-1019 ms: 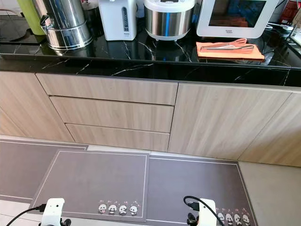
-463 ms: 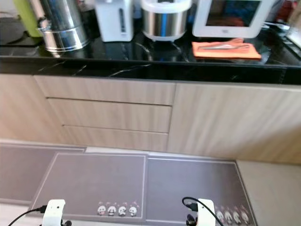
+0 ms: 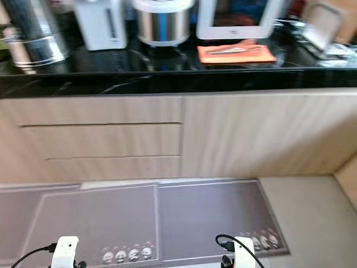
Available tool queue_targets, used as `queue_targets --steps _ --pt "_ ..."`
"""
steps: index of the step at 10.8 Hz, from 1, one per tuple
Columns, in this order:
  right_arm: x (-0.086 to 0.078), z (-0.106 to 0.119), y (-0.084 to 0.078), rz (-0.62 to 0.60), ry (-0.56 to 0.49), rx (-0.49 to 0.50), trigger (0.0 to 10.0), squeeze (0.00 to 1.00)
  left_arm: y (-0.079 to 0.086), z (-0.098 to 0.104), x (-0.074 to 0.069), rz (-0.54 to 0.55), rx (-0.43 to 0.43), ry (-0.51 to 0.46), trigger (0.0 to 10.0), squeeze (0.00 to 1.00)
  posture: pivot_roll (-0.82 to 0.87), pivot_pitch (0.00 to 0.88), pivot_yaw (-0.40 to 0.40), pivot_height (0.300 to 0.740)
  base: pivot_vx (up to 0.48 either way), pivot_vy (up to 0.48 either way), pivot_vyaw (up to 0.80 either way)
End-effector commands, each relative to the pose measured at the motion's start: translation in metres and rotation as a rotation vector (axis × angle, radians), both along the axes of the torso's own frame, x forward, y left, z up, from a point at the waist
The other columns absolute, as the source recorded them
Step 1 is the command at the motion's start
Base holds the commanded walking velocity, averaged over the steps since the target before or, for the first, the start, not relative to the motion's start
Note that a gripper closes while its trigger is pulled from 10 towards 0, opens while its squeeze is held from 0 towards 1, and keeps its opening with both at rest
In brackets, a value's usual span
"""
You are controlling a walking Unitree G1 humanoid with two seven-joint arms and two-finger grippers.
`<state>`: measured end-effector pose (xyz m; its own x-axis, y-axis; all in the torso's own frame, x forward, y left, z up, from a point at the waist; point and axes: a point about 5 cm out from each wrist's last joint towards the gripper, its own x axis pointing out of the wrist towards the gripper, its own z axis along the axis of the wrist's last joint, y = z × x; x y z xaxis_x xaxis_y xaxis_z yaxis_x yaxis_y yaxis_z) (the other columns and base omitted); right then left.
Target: Kitchen organization
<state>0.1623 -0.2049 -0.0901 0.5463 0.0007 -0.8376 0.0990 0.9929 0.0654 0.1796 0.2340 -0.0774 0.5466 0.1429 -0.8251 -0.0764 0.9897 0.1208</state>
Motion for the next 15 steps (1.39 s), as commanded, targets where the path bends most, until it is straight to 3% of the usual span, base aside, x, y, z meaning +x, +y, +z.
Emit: queue_targets --steps 1,3,8,15 --pt "-0.0032 -0.0017 0.0006 0.006 0.021 0.001 10.0 0.0 -0.0002 0.0005 0.0012 0.018 -0.002 -0.004 10.0 0.0 -0.07 0.0 0.002 0.74 0.0 0.0 -0.8" --pt "-0.003 -0.0016 0.0005 0.009 0.02 0.0 10.0 0.0 -0.0003 0.0007 0.0018 0.02 -0.005 -0.008 10.0 0.0 -0.07 0.0 0.002 0.74 0.0 0.0 -0.8" --pt "0.0022 0.0008 0.0021 -0.006 -0.015 0.019 10.0 0.0 -0.0029 0.0005 0.0025 0.001 -0.004 -0.012 10.0 0.0 -0.06 0.0 0.001 0.74 0.0 0.0 0.0" --pt "0.0043 0.002 0.001 0.017 -0.023 0.007 10.0 0.0 -0.0076 0.0014 0.0062 -0.016 -0.003 -0.024 10.0 0.0 -0.06 0.0 -0.008 0.74 0.0 -0.362 0.0"
